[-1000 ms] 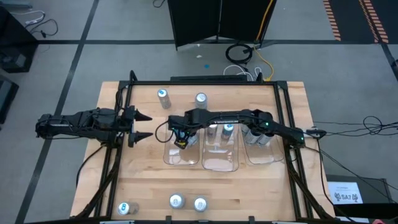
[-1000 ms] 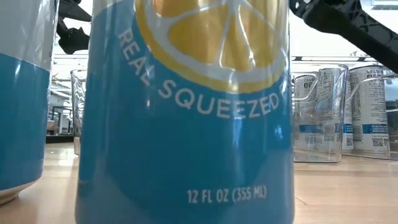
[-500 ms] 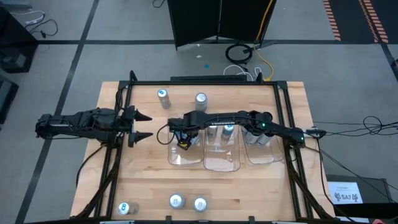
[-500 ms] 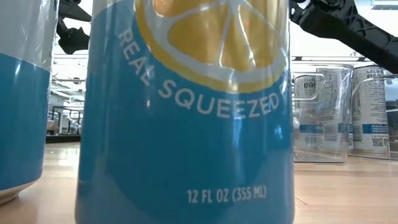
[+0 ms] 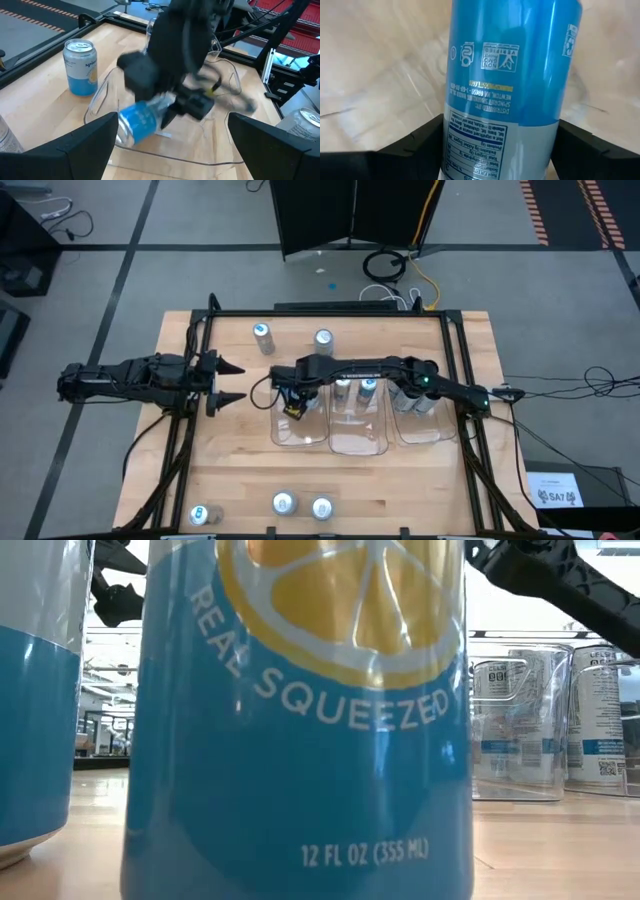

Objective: Sort soda cans
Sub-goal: Adjust the blue-white soda can in the left transparent bin

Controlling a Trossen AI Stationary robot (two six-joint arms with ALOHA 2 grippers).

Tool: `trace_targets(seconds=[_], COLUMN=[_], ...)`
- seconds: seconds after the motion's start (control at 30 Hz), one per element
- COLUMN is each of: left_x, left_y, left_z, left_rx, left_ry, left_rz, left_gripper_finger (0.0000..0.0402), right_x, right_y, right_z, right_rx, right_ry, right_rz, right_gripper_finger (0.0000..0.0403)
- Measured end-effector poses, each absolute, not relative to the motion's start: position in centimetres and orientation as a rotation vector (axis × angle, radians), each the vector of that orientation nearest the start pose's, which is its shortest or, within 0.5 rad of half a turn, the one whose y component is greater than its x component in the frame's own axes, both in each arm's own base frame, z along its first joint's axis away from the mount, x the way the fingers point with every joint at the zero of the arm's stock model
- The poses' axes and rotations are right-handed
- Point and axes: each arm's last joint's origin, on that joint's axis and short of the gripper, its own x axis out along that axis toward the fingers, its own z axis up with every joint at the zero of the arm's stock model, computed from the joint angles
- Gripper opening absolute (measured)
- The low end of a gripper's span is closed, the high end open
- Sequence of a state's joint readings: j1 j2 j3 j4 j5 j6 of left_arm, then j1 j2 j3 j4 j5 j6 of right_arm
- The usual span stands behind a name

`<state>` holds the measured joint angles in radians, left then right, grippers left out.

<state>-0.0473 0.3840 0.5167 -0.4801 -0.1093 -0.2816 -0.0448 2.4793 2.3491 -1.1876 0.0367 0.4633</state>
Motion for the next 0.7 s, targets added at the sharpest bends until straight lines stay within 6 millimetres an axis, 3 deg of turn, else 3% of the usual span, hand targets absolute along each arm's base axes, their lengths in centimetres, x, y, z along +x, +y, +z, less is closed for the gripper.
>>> trace_targets(seconds=[0.2,0.47,0.7], left_x=[10.1,10.1,10.1], left_y=[-0.2,-0.2,-0.2], left_z=[26.1,26.1,26.1], left_rx=[-0.252,-0.251,-0.252], left_ry=[0.335,0.336,0.336], left_rz=[0.110,0.109,0.109], left_gripper_finger=[0.0384,0.0384,0.0384], right_x=[48.9,45.0,42.2], right_y=[-2.1,-1.0,-0.3], right_z=[25.1,33.7,38.4], right_rx=[0.430,0.475,0.494], right_ry=[1.176,1.005,0.871], right_rz=[-0.373,-0.348,-0.390], right_gripper_finger=[0.0274,0.0276,0.0282])
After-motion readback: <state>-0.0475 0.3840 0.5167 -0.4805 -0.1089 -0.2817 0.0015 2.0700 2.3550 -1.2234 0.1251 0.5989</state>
